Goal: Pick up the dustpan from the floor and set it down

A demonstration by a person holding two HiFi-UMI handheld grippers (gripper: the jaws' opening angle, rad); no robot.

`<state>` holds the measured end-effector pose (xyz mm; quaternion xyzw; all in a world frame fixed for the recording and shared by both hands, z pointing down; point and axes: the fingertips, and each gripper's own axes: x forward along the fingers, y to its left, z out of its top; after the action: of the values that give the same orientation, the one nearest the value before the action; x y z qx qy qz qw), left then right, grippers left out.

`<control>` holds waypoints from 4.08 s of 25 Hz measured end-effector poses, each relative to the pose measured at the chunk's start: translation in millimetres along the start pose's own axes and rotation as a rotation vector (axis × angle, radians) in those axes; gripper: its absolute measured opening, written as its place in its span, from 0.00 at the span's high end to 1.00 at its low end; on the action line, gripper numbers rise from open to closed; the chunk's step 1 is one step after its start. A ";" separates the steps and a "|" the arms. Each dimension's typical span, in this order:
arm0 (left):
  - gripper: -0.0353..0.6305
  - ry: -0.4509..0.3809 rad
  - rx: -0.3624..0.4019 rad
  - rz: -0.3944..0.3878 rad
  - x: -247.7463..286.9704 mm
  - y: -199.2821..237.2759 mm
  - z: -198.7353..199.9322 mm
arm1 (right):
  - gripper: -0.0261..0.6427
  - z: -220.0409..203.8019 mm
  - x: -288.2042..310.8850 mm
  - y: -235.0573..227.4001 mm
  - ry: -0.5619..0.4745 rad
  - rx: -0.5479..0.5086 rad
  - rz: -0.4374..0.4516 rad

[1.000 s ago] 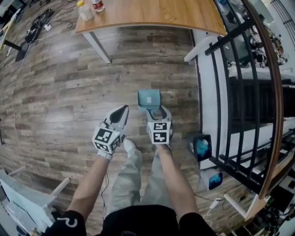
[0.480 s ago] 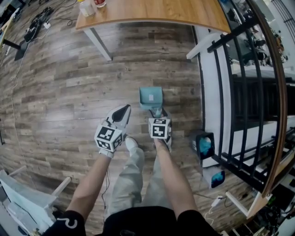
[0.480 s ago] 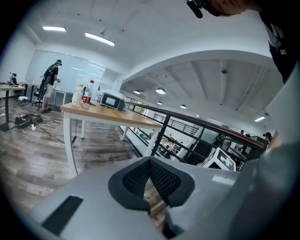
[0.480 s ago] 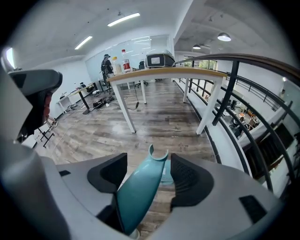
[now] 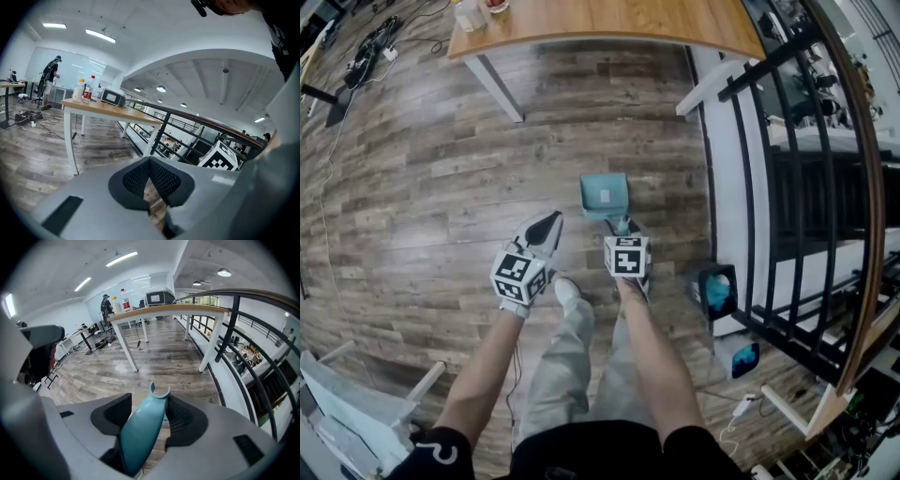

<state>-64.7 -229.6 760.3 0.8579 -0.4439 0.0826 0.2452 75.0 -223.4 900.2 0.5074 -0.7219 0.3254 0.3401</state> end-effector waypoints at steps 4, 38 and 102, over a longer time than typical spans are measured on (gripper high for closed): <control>0.95 -0.001 -0.005 0.011 -2.5 3.3 -2.6 | 0.70 -5.5 -3.3 -9.2 0.007 -0.016 -0.007; 0.95 -0.012 0.035 0.010 -29.8 -26.0 35.3 | 0.83 28.9 -65.2 -19.2 0.044 -0.163 -0.015; 0.95 -0.263 0.171 0.052 -221.7 -97.7 280.5 | 0.83 253.0 -386.2 52.2 -0.293 -0.270 0.040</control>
<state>-138.9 -160.8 403.7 0.8673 -0.4856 0.0134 0.1087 82.6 -217.8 435.7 0.4847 -0.8106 0.1547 0.2898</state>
